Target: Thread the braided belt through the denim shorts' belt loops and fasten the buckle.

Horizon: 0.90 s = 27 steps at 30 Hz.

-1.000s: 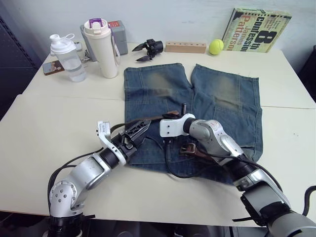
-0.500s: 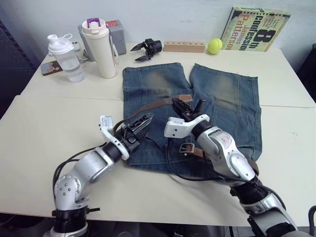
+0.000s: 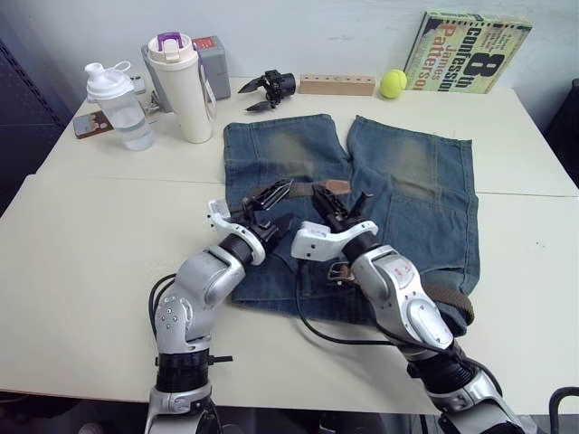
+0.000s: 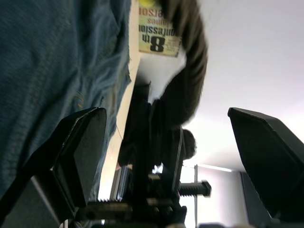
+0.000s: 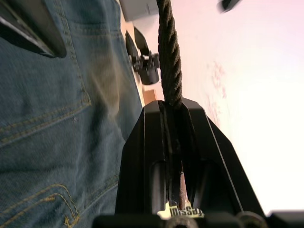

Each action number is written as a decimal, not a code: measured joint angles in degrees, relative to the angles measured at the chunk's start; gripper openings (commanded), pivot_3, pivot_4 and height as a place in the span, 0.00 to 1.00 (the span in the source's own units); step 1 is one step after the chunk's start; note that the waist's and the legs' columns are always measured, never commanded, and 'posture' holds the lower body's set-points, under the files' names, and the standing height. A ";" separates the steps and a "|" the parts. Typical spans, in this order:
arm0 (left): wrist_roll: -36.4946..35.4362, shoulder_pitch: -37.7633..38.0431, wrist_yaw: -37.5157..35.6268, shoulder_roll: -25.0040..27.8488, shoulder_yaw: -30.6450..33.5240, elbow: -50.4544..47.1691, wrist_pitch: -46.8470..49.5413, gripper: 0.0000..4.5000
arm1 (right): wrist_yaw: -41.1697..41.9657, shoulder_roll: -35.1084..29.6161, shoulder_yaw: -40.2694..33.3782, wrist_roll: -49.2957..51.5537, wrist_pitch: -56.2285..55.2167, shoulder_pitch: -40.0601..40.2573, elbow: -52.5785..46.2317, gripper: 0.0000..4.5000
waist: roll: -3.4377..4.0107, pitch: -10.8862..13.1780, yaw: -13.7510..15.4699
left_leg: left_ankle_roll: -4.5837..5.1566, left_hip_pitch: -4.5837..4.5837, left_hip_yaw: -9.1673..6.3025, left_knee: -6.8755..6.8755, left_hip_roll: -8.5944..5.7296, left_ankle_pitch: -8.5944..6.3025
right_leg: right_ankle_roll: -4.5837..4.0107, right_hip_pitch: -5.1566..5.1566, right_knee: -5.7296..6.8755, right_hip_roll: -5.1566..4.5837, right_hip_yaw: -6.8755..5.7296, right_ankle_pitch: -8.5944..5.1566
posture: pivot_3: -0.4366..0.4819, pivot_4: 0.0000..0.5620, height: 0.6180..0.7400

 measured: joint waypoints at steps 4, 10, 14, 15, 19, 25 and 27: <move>1.54 -0.02 0.42 -0.45 -0.01 0.92 -1.00 1.00 | 0.03 0.10 0.43 0.01 -1.22 -0.01 -0.89 0.02 | -0.01 0.00 0.11 | 0.00 -0.02 0.00 0.01 -0.01 0.00 | 0.00 0.01 -0.02 -0.01 -0.01 0.00 | 0.48 0.27 0.32; 1.46 -0.10 -0.74 0.16 0.13 1.87 -0.20 0.64 | 0.72 0.11 0.43 0.01 -1.31 0.08 -0.88 0.00 | -0.01 0.00 0.07 | 0.00 -0.02 -0.01 0.00 -0.01 0.00 | 0.00 0.00 -0.03 0.00 -0.01 0.00 | 0.48 0.27 0.32; 1.24 -0.14 -1.86 0.03 0.14 2.25 0.21 0.22 | 1.55 0.11 0.49 0.00 -1.35 0.68 -0.84 0.00 | -0.01 0.00 0.08 | 0.00 -0.02 -0.01 0.00 -0.01 0.00 | 0.00 0.01 -0.03 0.00 -0.02 0.00 | 0.48 0.27 0.32; 1.15 -0.18 -2.23 -0.03 0.17 2.25 0.21 0.12 | 1.64 0.11 0.50 0.00 -1.35 0.78 -0.82 0.00 | -0.01 0.00 0.09 | 0.00 -0.02 -0.01 0.00 -0.01 0.00 | 0.00 0.01 -0.03 0.00 -0.02 0.00 | 0.48 0.27 0.32; 0.92 -0.37 -3.35 0.04 0.42 2.58 0.39 0.00 | 1.70 0.11 0.49 0.01 -1.30 0.93 -0.82 0.00 | -0.01 0.00 0.07 | 0.00 -0.02 -0.01 0.00 0.00 0.00 | 0.00 0.01 -0.03 0.00 -0.02 0.00 | 0.48 0.27 0.32; -0.46 -0.37 -5.13 0.75 1.17 3.20 1.19 0.00 | 2.78 0.82 0.31 1.46 -1.11 0.91 -0.82 0.09 | -0.01 0.00 0.06 | 0.00 -0.02 -0.02 0.00 0.00 0.00 | 0.00 0.01 -0.03 0.00 -0.02 0.00 | 0.48 0.27 0.32; -1.08 -0.37 -5.62 0.72 1.83 3.35 2.18 0.00 | 3.37 1.18 0.21 3.06 -1.13 0.91 -0.83 0.27 | -0.01 0.00 0.07 | 0.00 -0.02 -0.02 0.00 0.00 0.00 | 0.00 0.01 -0.04 0.00 -0.02 0.00 | 0.48 0.27 0.32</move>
